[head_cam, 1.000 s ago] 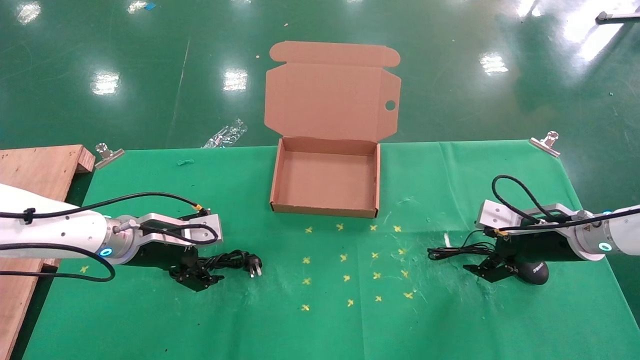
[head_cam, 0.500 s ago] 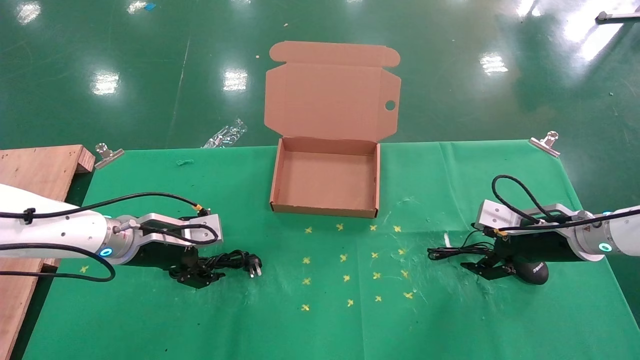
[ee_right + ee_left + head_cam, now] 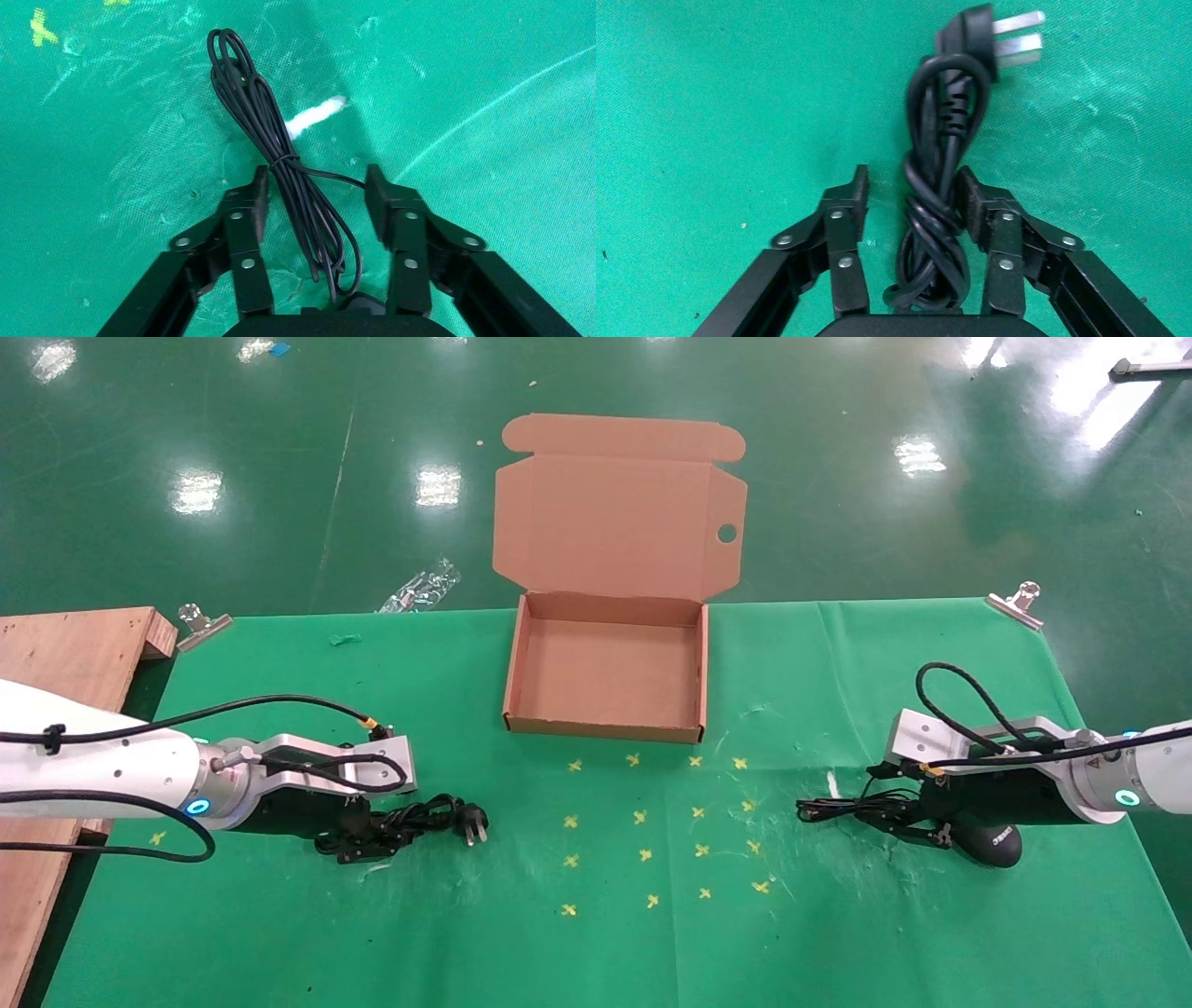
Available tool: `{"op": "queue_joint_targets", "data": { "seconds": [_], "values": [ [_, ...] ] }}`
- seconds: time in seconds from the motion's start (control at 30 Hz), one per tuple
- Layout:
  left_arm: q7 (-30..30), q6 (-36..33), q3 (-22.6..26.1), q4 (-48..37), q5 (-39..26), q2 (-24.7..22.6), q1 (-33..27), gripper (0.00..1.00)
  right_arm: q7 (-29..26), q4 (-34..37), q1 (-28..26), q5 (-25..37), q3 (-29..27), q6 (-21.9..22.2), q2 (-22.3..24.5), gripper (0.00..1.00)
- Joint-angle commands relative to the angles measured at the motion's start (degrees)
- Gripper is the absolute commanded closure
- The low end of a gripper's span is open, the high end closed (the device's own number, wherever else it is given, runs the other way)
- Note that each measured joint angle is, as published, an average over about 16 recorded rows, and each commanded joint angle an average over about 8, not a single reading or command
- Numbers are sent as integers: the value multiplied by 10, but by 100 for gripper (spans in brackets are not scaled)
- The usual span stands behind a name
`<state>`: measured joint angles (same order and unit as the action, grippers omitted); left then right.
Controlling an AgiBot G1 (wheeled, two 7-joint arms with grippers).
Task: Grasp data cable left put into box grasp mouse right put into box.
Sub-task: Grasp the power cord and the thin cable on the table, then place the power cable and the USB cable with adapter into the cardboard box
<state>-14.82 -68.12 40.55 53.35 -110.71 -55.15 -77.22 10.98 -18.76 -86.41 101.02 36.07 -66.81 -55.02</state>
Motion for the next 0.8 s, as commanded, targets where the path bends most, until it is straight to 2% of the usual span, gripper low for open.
{"op": "queue_joint_targets", "data": {
  "seconds": [0.03,0.8],
  "values": [
    [0,0,0,0,0,0,0,100,0,0,0,0,0,0,0,100],
    [0,0,-1,0,2,1,-1,100,0,-2,-1,-2,-1,-1,2,100]
  ]
}}
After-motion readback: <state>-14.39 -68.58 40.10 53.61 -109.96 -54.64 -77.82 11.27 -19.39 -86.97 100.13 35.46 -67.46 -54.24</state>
